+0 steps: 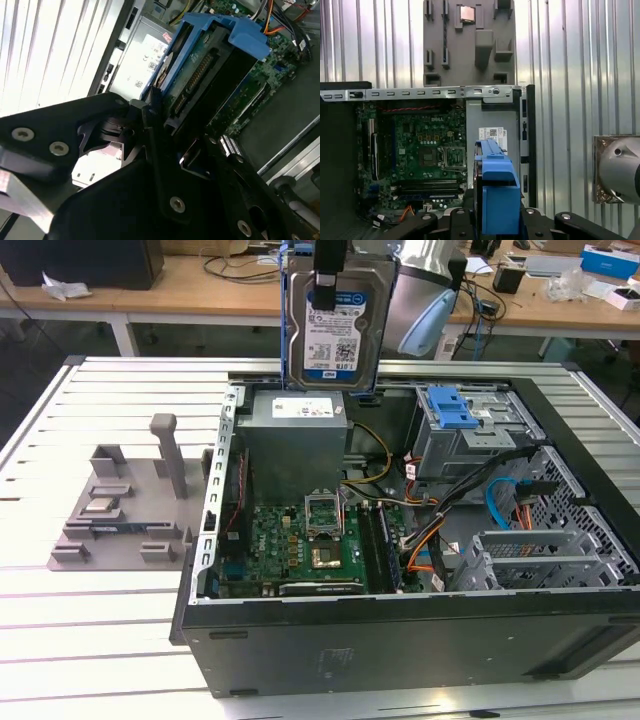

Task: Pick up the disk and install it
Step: 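Pick up the disk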

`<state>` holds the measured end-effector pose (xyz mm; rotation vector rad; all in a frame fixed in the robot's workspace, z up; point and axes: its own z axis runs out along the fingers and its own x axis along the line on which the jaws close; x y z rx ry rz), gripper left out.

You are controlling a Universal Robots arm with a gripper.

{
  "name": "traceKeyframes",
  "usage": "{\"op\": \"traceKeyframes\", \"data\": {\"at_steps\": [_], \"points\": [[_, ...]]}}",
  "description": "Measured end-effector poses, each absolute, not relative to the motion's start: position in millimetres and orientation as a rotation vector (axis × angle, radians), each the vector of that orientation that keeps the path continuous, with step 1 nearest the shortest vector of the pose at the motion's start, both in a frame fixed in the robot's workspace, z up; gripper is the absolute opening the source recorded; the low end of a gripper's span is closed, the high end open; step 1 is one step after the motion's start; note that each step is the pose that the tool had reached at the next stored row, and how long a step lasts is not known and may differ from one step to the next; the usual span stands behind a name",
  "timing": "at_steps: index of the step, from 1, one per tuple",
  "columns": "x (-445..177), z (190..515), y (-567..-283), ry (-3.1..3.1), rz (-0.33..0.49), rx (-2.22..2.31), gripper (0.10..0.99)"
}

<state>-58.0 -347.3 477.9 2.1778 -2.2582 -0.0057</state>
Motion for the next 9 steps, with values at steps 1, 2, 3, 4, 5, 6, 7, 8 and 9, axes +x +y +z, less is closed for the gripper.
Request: {"op": "traceKeyframes", "data": {"at_steps": [1, 2, 3, 4, 5, 6, 7, 8, 9], "points": [[-58, 478, -352, -2.258, -0.006, 2.178, 0.365], [-58, 478, -355, -2.258, -0.006, 2.178, 0.365], [-58, 478, -359, -2.258, -0.006, 2.178, 0.365], [-58, 478, -361, -2.258, -0.006, 2.178, 0.365], [-58, 477, -364, -2.258, -0.006, 2.178, 0.365], [-58, 477, -366, -2.258, -0.006, 2.178, 0.365], [-58, 477, -368, -2.258, -0.006, 2.178, 0.365], [-58, 477, -371, -2.258, -0.006, 2.178, 0.365], [-58, 477, -373, -2.258, -0.006, 2.178, 0.365]]}}
